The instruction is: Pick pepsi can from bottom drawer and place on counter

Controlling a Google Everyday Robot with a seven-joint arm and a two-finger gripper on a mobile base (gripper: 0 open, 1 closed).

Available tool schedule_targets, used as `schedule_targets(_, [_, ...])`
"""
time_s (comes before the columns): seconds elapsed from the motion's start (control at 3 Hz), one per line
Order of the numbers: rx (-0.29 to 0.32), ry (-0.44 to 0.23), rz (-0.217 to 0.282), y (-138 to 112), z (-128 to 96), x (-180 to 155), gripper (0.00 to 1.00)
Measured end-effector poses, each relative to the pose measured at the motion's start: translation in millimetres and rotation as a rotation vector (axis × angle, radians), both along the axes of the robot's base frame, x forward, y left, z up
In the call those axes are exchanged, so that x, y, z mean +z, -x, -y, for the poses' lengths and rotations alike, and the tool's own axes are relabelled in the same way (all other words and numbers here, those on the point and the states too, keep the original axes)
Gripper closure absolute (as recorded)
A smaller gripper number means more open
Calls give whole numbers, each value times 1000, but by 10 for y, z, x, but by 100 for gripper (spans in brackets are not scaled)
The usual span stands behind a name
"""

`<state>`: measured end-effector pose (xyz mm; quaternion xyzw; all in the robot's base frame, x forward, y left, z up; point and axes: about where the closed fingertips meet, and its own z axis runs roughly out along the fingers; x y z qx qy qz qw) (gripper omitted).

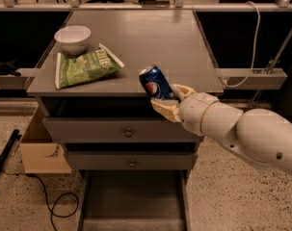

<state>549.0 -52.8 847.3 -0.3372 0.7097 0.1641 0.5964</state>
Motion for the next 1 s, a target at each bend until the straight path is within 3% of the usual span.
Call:
schedule_targets(0.33, [14, 4, 13, -40, -18, 152, 100])
schedule_targets(0.67, [17, 52, 57, -401, 12, 649, 100])
schedule_targets(1.0, [26, 63, 56, -560, -28, 656, 100])
